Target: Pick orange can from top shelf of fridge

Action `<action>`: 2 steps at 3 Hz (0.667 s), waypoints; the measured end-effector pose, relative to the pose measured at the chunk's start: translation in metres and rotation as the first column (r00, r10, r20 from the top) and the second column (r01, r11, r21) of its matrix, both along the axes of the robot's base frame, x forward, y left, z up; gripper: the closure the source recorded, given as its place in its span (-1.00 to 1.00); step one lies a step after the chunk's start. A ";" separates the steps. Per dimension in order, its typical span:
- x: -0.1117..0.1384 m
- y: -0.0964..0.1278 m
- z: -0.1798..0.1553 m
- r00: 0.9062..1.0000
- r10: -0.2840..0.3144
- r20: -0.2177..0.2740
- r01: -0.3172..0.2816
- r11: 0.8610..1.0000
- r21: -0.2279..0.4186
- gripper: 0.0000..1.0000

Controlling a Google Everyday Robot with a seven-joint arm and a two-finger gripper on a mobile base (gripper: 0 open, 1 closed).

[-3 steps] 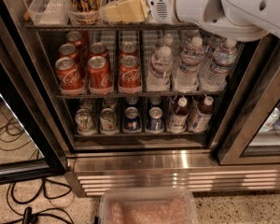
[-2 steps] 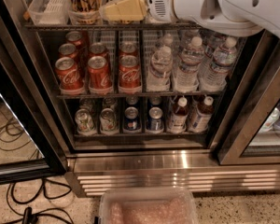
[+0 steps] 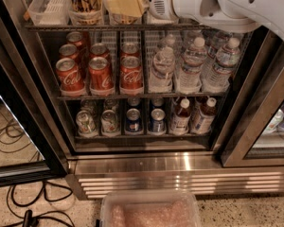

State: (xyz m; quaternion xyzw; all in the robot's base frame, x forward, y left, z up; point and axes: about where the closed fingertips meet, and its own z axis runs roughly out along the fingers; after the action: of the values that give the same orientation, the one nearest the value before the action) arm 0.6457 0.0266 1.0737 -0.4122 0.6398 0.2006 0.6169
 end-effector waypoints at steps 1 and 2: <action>0.000 0.000 0.000 1.000 0.000 0.000 0.000 1.000 0.000 0.37; 0.000 0.000 0.000 1.000 0.000 0.000 0.000 1.000 0.000 0.83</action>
Offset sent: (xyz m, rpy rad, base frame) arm 0.0000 0.0000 0.0000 0.0000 0.0000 0.0000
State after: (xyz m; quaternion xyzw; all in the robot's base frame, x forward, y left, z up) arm 0.6457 0.0266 1.0738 -0.4122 0.6398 0.2006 0.6169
